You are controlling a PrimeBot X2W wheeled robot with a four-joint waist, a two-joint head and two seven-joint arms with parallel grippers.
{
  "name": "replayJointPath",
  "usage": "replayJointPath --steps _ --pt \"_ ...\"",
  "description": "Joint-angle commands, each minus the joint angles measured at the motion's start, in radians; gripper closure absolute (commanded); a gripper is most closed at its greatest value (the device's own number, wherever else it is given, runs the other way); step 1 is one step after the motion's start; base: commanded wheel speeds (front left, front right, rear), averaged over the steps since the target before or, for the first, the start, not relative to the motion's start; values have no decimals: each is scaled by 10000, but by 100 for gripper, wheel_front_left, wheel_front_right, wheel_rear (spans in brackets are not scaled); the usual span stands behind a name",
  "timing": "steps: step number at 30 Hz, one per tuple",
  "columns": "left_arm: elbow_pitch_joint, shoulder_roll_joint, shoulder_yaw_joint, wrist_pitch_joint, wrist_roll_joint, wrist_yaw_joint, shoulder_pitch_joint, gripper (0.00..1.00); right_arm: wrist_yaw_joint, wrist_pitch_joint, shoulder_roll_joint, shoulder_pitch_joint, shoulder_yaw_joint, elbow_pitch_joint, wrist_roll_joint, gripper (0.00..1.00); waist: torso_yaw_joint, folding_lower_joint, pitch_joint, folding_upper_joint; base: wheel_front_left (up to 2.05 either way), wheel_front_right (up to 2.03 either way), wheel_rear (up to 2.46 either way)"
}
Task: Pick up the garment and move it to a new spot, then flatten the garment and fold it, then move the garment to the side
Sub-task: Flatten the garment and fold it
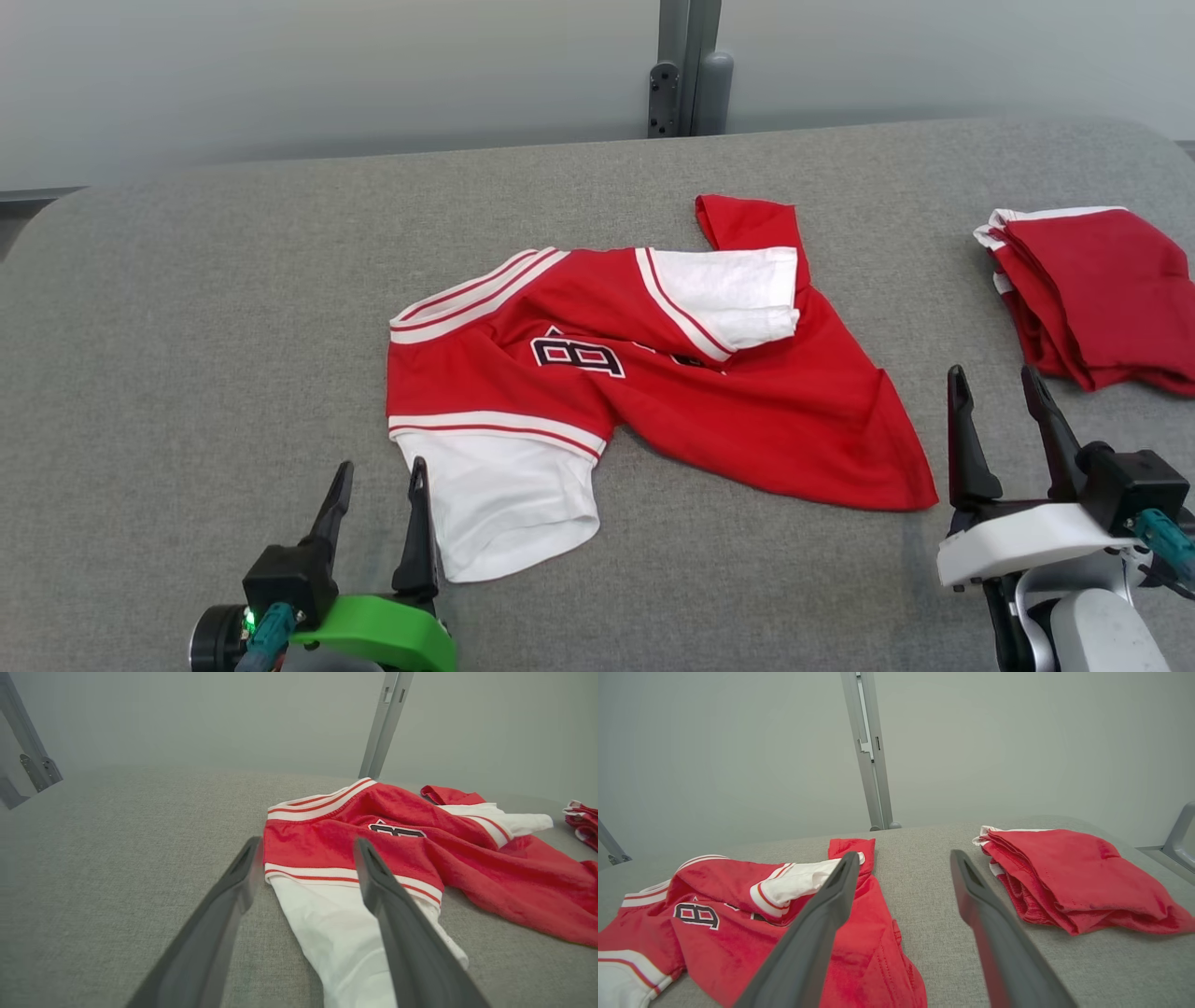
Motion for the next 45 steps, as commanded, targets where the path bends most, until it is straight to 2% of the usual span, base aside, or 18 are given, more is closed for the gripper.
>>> replayJointPath --steps 1,20,30,40,41,42,43,45 --pt "27 -32 84 -69 -86 26 207 0 -4 -61 -17 191 -23 3 74 0 55 0 -93 -1 0 0 0" --pt "448 -719 891 -75 635 -711 777 0 -4 -226 -19 301 234 344 132 0 -31 0 -291 -1 0 0 0" --pt "1687 -1079 735 1372 -676 -1298 845 0 -4 -199 -19 171 267 496 178 0 -84 0 -42 -1 0 0 0" --pt "2633 -1323 793 1409 -1398 -1717 27 2 -4 -126 -19 -27 210 845 233 0 -354 0 219 -1 0 0 0" --pt "2729 -1338 756 1426 -1414 -1777 -46 27 -4 -92 -19 -42 167 948 250 0 -374 0 246 -1 0 0 0" --pt "2792 -1359 727 1411 -1448 -1799 -108 68 -4 -37 -17 -54 135 1076 284 0 -391 0 269 -1 0 0 0" --pt "2865 -1373 703 1373 -1488 -1845 -166 100 -4 20 -19 -68 96 1238 340 0 -402 0 291 -1 0 0 0" --pt "2961 -1397 646 1321 -1491 -1876 -262 100 -4 91 -19 -133 26 1565 366 0 -399 0 350 -1 0 0 0"
